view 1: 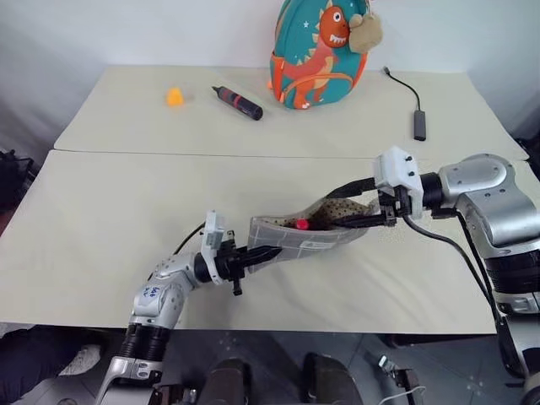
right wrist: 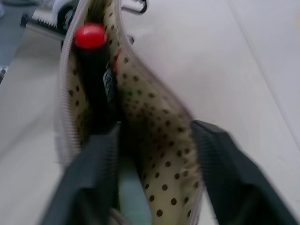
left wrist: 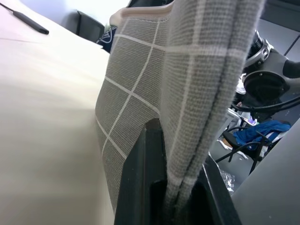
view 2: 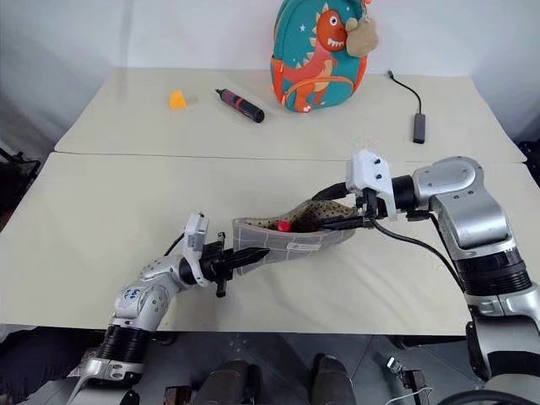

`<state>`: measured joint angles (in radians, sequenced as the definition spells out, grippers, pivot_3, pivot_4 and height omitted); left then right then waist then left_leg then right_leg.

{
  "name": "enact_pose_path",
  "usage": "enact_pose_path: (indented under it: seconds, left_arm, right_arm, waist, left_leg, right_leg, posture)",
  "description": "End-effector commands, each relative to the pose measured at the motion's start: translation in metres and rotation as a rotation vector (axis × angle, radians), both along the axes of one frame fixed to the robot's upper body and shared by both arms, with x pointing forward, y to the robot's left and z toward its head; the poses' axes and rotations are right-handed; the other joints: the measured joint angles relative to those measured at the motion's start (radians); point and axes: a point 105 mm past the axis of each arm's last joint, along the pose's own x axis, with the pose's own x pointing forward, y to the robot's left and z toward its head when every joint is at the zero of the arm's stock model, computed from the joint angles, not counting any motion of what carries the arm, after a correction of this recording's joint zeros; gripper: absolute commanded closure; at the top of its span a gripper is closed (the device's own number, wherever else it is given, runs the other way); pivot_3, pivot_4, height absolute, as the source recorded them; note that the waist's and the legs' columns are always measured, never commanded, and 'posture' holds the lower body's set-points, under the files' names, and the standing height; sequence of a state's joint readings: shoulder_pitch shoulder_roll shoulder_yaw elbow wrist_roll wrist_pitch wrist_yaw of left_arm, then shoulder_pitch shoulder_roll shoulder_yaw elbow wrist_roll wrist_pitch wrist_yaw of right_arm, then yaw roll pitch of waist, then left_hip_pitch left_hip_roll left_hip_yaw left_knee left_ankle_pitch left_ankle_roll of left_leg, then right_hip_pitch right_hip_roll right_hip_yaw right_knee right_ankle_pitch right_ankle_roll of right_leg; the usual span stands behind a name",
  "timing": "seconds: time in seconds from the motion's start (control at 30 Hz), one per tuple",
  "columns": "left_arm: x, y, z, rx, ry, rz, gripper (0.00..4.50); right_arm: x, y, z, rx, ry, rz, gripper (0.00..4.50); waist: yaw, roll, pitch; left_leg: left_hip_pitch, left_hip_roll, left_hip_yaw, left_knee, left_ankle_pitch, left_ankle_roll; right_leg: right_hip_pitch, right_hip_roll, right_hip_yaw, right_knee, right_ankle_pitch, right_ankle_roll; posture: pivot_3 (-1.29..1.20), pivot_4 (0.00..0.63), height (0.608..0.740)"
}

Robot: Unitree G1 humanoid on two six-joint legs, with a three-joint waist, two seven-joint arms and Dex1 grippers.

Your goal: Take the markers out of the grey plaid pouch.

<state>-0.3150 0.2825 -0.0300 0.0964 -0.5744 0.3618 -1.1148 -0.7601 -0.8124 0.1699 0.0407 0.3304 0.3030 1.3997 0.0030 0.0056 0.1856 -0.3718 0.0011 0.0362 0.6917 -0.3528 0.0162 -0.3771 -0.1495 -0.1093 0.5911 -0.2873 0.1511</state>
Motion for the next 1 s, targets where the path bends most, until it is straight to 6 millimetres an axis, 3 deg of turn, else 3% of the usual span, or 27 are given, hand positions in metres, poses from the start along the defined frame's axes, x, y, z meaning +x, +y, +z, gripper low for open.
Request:
enact_pose_path:
  seconds: [0.03,0.4,0.57,0.83,0.93,1.0]
  left_arm:
    - [-0.003,-0.003,0.003,-0.007,-0.027,-0.014,4.5]
    - [-0.004,-0.001,0.003,-0.005,-0.025,-0.004,4.5]
    - [-0.003,-0.005,0.004,-0.01,-0.022,-0.015,4.5]
    - [-0.003,-0.005,0.004,-0.006,-0.021,-0.021,4.5]
    - [-0.004,-0.003,0.004,-0.004,-0.02,-0.015,4.5]
    - [-0.005,-0.002,0.003,-0.002,-0.018,-0.012,4.5]
  right_arm:
    - [-0.005,0.006,-0.001,-0.041,-0.013,0.055,1.65]
    - [-0.013,0.005,-0.006,-0.082,-0.036,0.147,1.65]
    - [-0.01,0.031,-0.025,-0.101,-0.035,0.164,1.65]
    - [-0.014,0.057,-0.033,-0.081,-0.027,0.194,1.65]
    - [-0.019,0.059,-0.028,-0.036,-0.026,0.228,2.21]
    - [-0.021,0.055,-0.023,-0.013,-0.031,0.234,2.92]
  waist:
    - [-0.001,0.0,0.0]
    - [-0.001,0.0,0.0]
    - [-0.004,0.0,0.0]
    - [-0.002,0.0,0.0]
    - [-0.004,0.0,0.0]
    - [-0.003,0.0,0.0]
  left_leg:
    - [0.0,0.0,0.0,0.0,0.0,0.0]
    - [0.0,0.0,0.0,0.0,0.0,0.0]
    - [0.0,0.0,0.0,0.0,0.0,0.0]
    - [0.0,0.0,0.0,0.0,0.0,0.0]
    - [0.0,0.0,0.0,0.0,0.0,0.0]
    - [0.0,0.0,0.0,0.0,0.0,0.0]
  right_leg:
    - [0.0,0.0,0.0,0.0,0.0,0.0]
    - [0.0,0.0,0.0,0.0,0.0,0.0]
    - [0.0,0.0,0.0,0.001,0.0,0.0]
    - [0.0,0.0,0.0,0.001,0.0,0.0]
    - [0.0,0.0,0.0,0.001,0.0,0.0]
    - [0.0,0.0,0.0,0.001,0.0,0.0]
  posture:
    - [0.0,0.15,0.74]
    - [0.0,0.15,0.74]
    - [0.0,0.15,0.74]
    - [0.0,0.15,0.74]
    - [0.0,0.15,0.74]
    - [0.0,0.15,0.74]
